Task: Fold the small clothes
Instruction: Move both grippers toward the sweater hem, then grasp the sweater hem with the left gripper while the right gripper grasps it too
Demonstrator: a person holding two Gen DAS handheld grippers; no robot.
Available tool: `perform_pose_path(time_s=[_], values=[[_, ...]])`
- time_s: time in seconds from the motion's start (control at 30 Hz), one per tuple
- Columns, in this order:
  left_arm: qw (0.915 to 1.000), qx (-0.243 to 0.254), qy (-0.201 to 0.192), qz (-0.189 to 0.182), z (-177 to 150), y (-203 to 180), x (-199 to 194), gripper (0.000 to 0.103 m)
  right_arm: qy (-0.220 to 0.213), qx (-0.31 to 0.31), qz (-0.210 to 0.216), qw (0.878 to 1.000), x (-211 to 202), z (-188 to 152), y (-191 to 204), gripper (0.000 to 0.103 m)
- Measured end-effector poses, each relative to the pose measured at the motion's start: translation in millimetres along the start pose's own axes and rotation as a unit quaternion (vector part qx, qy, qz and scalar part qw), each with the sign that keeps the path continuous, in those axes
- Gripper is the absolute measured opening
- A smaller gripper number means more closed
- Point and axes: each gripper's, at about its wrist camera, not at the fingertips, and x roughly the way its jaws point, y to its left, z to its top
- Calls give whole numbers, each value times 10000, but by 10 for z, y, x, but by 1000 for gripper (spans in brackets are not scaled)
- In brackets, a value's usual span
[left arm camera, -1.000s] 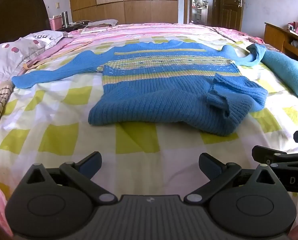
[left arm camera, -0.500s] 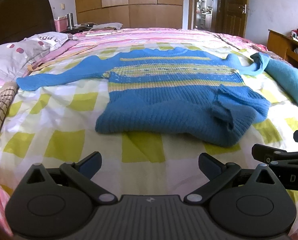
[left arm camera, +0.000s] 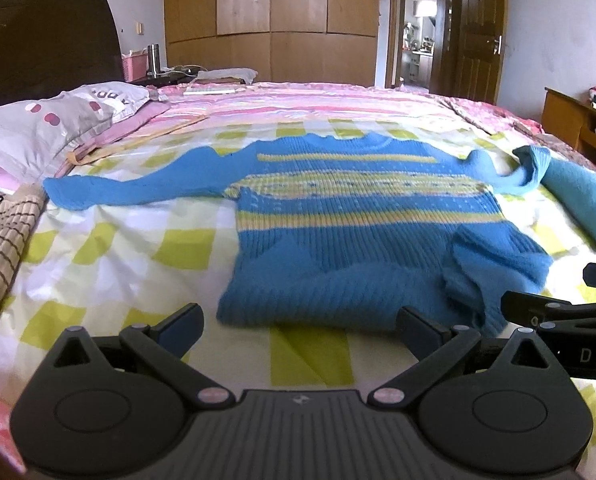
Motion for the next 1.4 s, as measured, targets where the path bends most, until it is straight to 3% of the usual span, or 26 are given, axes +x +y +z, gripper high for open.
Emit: perform_pose_path(time_s=[0.3,0.5,0.73,0.83,1.17,1.23,1.3,1.4], values=[[9996,202,-195,3,187,28,113,103,-97,-110,119,9998,131,198,30,94],[9991,230,-351,-61,318,169,230,103,-68,-78,240,9997,294,292,-71,85],[9991,342,-170,-197,348,358,431,101,69,-133,431,9990,530,385,-227,71],[9986,421,-80,-308,371,389,501,93,158,-228,573,9980,587,384,-258,70],[9933,441,631,-859,356,369,833,51,397,-295,928,9945,707,368,-367,68],[9930,360,648,-917,341,395,829,46,430,-350,926,9942,741,383,-368,68],[9928,326,650,-950,359,410,817,32,424,-388,965,9937,766,404,-370,69],[9916,300,678,-1056,394,433,807,20,460,-420,1134,9916,817,463,-361,69]])
